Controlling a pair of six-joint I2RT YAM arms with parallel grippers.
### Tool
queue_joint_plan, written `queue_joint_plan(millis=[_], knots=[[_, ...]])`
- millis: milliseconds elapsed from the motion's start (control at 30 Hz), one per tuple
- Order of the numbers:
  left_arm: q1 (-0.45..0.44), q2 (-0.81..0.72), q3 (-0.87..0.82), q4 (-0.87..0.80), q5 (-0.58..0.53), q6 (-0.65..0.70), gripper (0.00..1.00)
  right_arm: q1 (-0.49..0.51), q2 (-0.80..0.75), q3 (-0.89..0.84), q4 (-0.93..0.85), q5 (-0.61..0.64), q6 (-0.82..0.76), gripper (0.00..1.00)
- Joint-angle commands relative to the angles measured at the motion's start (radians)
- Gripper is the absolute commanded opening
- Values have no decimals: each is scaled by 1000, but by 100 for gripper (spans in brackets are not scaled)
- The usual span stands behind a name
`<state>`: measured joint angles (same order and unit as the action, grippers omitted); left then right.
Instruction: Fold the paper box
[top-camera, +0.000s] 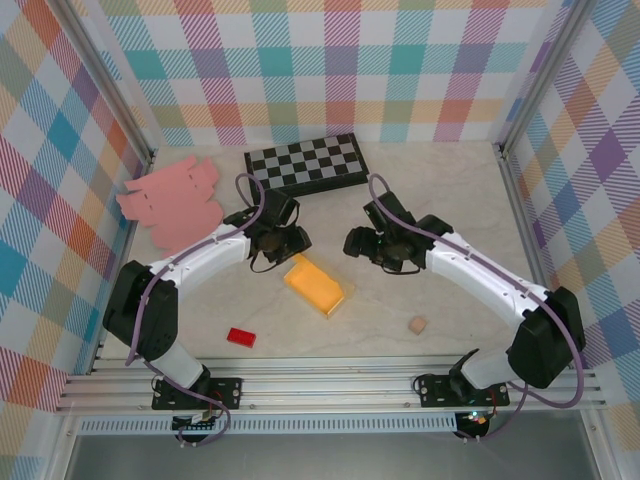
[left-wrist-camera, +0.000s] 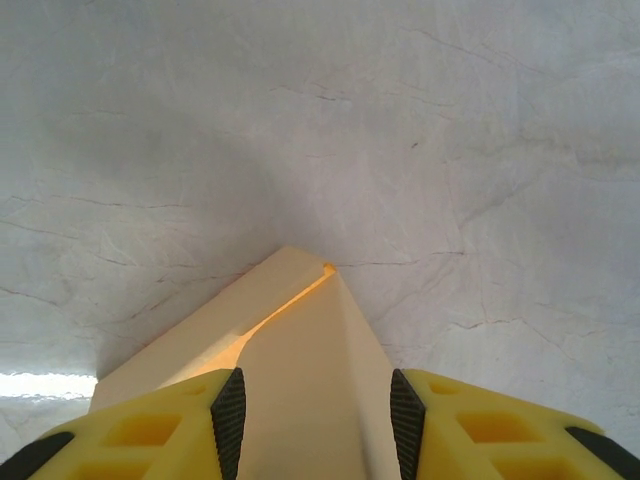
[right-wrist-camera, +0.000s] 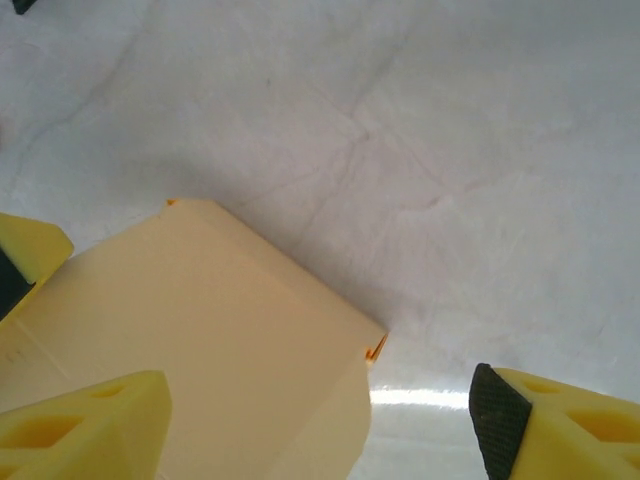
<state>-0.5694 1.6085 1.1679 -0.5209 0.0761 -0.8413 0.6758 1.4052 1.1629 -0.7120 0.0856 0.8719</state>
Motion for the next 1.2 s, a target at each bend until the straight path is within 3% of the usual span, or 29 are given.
queue_joint_plan(millis=[0, 100, 167, 333, 533, 833, 1167], knots=[[-7, -36, -25, -6, -24, 0, 44, 1, -52, -32, 6, -76, 173, 77], [-7, -38, -30, -1, -23, -4, 44, 9, -44, -12, 14, -139, -10, 68], [-7, -38, -30, -1, -22, -4, 44, 12, -34, 14, -73, -127, -21, 70], [-7, -39, -31, -1, -26, -5, 44, 11, -72, -83, -98, -189, 194, 75], [-7, -51, -46, -1, -33, -10, 43, 13, -126, -275, 155, -332, 485, 73], [-7, -55, -50, 10, -29, -28, 43, 37, -106, -319, 349, -362, 672, 77], [-10, -56, -42, 20, -14, -43, 43, 61, 5, -258, 499, -440, 755, 77]])
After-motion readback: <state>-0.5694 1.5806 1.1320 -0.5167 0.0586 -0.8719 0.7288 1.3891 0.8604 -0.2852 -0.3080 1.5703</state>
